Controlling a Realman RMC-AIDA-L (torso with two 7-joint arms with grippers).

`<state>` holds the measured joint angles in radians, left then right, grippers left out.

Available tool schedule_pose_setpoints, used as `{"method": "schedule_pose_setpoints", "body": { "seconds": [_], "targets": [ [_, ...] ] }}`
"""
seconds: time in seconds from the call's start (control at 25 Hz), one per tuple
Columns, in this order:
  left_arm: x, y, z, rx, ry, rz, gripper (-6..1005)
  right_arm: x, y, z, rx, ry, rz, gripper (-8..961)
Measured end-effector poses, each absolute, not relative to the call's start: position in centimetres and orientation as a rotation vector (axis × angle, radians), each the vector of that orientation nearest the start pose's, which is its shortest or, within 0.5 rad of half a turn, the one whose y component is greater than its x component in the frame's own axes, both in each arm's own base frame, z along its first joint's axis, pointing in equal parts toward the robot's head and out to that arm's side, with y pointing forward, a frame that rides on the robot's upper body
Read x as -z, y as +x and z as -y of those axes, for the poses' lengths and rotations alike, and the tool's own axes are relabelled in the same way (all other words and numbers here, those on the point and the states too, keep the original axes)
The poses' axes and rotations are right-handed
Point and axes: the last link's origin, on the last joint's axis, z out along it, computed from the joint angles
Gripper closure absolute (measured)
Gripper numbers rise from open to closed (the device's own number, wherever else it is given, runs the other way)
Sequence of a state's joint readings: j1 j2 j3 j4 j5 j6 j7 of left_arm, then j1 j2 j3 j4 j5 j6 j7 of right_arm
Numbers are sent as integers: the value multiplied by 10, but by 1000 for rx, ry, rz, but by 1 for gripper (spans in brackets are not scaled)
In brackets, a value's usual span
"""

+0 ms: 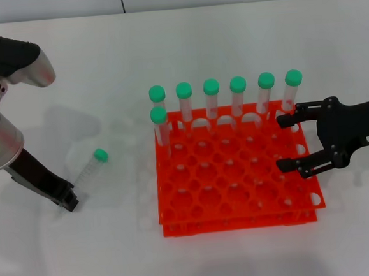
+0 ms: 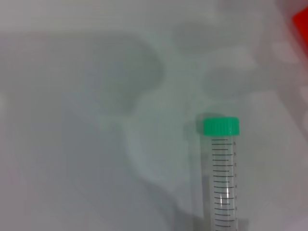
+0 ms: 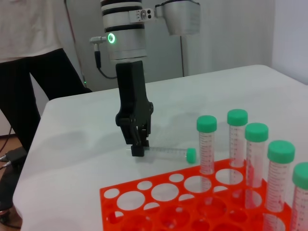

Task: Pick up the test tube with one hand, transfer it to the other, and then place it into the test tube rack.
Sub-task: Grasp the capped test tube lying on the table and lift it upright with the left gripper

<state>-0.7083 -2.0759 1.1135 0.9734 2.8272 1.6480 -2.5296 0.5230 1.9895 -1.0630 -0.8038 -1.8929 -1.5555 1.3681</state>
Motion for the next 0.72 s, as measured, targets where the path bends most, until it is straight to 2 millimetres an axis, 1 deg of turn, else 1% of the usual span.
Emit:
{"method": "schedule_pose_setpoints", "body": {
  "seconds": [0.24,0.32,0.4,0.44,0.52,0.56,0.72],
  "targets": [
    [-6,-257,-349,-772,-2434,1370,810,-8,235,-338,-443,-2959,-228,81],
    [-8,-257,-351,-758,-2428,1362,814,-8,235,-338,-442,-2959,-224,81],
    [-13,-252,-354,-731,-2425,1339,816,-9,234,-338,-442,-2959,-217,81],
    [-22,-243,-357,-684,-2428,1319,816,-9,234,-338,-443,-2960,-216,81],
    [-35,-231,-359,-609,-2435,1292,816,-9,234,-338,-443,-2961,-219,80],
    [-35,-231,-359,-609,-2435,1292,815,-9,234,-338,-443,-2961,-219,80],
    [-63,-204,-358,-404,-2462,1196,815,-10,234,-338,-443,-2963,-221,80]
  ]
}}
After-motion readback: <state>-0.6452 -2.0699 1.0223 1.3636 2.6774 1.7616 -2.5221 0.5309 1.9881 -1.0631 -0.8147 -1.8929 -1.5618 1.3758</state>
